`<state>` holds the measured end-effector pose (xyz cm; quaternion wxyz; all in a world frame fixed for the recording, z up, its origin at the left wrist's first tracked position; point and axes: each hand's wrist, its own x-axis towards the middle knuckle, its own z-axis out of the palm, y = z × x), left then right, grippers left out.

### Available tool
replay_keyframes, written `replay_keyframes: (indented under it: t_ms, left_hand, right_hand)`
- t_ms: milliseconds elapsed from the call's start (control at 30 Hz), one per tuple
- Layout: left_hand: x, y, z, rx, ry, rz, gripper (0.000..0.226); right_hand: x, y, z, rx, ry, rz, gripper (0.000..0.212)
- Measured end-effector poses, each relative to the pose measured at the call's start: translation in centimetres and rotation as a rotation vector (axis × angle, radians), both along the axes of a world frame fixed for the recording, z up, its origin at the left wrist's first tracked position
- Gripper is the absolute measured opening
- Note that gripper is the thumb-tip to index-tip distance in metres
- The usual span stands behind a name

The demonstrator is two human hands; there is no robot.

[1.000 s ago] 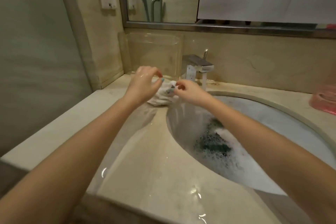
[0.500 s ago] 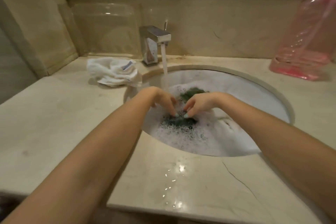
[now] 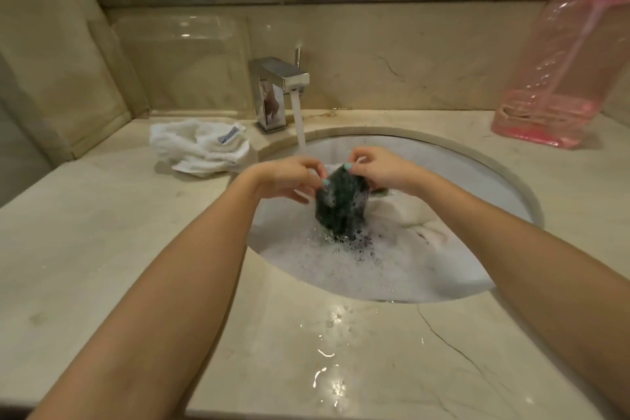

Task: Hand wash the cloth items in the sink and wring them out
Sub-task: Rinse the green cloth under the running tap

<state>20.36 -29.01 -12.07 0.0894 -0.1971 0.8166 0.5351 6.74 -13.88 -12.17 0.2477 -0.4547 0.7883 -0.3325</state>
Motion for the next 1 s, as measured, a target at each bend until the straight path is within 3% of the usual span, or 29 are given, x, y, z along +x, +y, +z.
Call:
replay_keyframes:
  t_ms: [133, 233, 300, 400, 533, 633, 733, 833, 900, 1000]
  left_hand:
    - [0.2, -0.3, 0.8, 0.146, 0.244, 0.233, 0.015]
    - [0.1, -0.8, 0.4, 0.116, 0.279, 0.335, 0.02]
    - [0.0, -1.4, 0.2, 0.124, 0.365, 0.443, 0.025]
    - [0.2, -1.8, 0.4, 0.052, 0.488, 0.533, 0.013]
    - [-0.1, -2.1, 0.3, 0.056, 0.556, 0.642, 0.014]
    - [-0.4, -2.5, 0.4, 0.096, 0.522, 0.686, 0.028]
    - [-0.3, -2.4, 0.5, 0.074, 0.378, 0.63, 0.028]
    - [0.2, -2.1, 0.6, 0.029, 0.244, 0.491, 0.032]
    - [0.3, -2.0, 0.5, 0.047, 0.15, 0.417, 0.044]
    - [0.5, -2.2, 0.3, 0.037, 0.108, 0.341, 0.025]
  right_hand:
    - [0.7, -2.1, 1.9, -0.192, -0.011, -0.187, 0.014]
    - [1.5, -3.7, 2.9, -0.084, -0.024, -0.184, 0.02]
    - [2.0, -4.7, 3.0, -0.075, -0.183, -0.176, 0.022]
    - [2.6, -5.7, 1.4, -0.126, -0.416, -0.198, 0.025]
    - [3.4, -5.9, -0.7, -0.045, -0.309, -0.223, 0.032]
    - [2.5, -5.8, -0.9, -0.185, -0.36, -0.342, 0.031]
    - [1.5, -5.7, -0.2, -0.352, -0.561, -0.411, 0.019]
    - [1.4, -5.5, 0.5, -0.445, -0.768, -0.368, 0.028]
    - [1.8, -5.6, 1.0, -0.457, -0.769, -0.332, 0.032]
    - [2.0, -5.9, 1.2, -0.502, -0.731, -0.353, 0.033]
